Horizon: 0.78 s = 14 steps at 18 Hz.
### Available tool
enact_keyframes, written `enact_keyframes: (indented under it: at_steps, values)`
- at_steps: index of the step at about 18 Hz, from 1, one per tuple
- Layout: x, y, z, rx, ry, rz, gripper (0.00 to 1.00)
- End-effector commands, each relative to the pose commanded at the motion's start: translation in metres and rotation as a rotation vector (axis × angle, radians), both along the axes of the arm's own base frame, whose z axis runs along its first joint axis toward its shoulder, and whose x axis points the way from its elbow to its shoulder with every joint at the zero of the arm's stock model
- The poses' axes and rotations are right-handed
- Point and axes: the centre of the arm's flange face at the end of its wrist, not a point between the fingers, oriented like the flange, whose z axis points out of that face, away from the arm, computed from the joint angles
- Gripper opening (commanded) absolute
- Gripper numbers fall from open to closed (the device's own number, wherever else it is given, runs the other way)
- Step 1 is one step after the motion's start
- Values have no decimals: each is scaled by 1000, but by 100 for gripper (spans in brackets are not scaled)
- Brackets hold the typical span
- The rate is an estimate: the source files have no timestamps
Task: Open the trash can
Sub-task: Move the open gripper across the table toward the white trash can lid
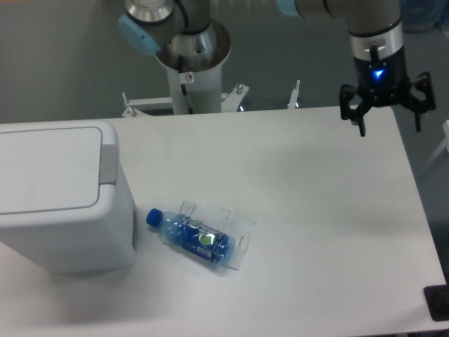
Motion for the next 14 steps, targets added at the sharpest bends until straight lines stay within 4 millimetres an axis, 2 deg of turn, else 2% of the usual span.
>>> enact_keyframes:
  at_steps: [3, 9, 14]
  values:
    - [0, 1, 7, 10, 8, 1, 100]
    - [22, 26, -5, 45, -34, -23, 100]
    - [47, 52, 14, 170, -57, 123, 100]
